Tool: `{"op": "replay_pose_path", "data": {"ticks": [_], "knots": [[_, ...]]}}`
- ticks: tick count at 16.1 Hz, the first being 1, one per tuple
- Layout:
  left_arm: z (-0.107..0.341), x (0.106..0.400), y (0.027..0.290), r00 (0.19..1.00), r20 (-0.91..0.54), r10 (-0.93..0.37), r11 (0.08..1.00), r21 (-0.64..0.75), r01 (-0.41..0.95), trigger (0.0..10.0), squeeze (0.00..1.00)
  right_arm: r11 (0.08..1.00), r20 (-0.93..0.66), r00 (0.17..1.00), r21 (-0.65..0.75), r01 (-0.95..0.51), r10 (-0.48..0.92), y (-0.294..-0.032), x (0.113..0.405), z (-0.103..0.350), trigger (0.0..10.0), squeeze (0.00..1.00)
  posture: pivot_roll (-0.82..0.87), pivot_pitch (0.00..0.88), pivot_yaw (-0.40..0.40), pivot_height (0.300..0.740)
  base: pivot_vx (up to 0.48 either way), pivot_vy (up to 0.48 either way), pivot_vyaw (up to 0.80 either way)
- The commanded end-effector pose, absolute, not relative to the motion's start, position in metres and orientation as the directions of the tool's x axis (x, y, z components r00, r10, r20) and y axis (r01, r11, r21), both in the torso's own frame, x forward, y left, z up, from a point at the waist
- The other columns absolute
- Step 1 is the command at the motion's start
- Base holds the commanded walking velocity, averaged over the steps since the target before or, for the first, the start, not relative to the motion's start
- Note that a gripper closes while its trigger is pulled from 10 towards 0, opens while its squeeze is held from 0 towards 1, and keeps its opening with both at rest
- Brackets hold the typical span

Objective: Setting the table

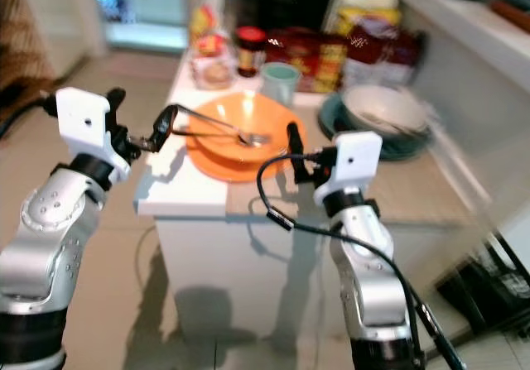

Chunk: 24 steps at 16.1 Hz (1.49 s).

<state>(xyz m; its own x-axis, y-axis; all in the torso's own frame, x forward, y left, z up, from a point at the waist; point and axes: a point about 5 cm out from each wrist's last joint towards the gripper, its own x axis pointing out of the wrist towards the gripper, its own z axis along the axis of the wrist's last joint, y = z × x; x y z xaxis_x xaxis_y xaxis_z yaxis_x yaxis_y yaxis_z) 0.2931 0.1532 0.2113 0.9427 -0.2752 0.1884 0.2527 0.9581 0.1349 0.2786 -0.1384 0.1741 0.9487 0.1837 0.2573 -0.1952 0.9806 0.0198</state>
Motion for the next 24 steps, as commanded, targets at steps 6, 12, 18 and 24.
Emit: {"op": "replay_pose_path", "data": {"ticks": [6, 12, 18, 24], "knots": [[0.215, 0.293, 0.142, 0.914, 0.195, -0.356, 0.933, 0.126, 0.337, 10.0, 0.00, 0.984, 0.264, 0.951, 0.033, -0.178, 0.163, -0.150, 0.276, 0.175, 10.0, 0.00, 0.07, 0.000, -0.065, 0.740, 0.000, 0.480, -0.49], [0.212, 0.292, 0.133, 0.866, 0.190, -0.462, 0.868, -0.106, 0.486, 10.0, 1.00, 0.976, 0.284, 0.939, 0.034, -0.215, 0.196, -0.157, 0.274, 0.177, 10.0, 0.00, 0.07, 0.002, -0.066, 0.740, 0.000, 0.000, 0.00], [0.206, 0.324, 0.117, 0.806, 0.069, -0.588, 0.747, -0.337, 0.573, 10.0, 0.33, 0.978, 0.281, 0.937, -0.023, -0.209, 0.207, -0.170, 0.272, 0.178, 10.0, 0.00, 0.05, 0.005, -0.059, 0.740, 0.000, 0.000, 0.00], [0.203, 0.335, 0.101, 0.764, 0.031, -0.644, 0.651, -0.502, 0.569, 10.0, 0.00, 0.977, 0.265, 0.941, -0.062, -0.202, 0.211, -0.186, 0.252, 0.170, 10.0, 0.00, 0.02, 0.006, -0.035, 0.740, 0.000, 0.000, 0.00]]}}
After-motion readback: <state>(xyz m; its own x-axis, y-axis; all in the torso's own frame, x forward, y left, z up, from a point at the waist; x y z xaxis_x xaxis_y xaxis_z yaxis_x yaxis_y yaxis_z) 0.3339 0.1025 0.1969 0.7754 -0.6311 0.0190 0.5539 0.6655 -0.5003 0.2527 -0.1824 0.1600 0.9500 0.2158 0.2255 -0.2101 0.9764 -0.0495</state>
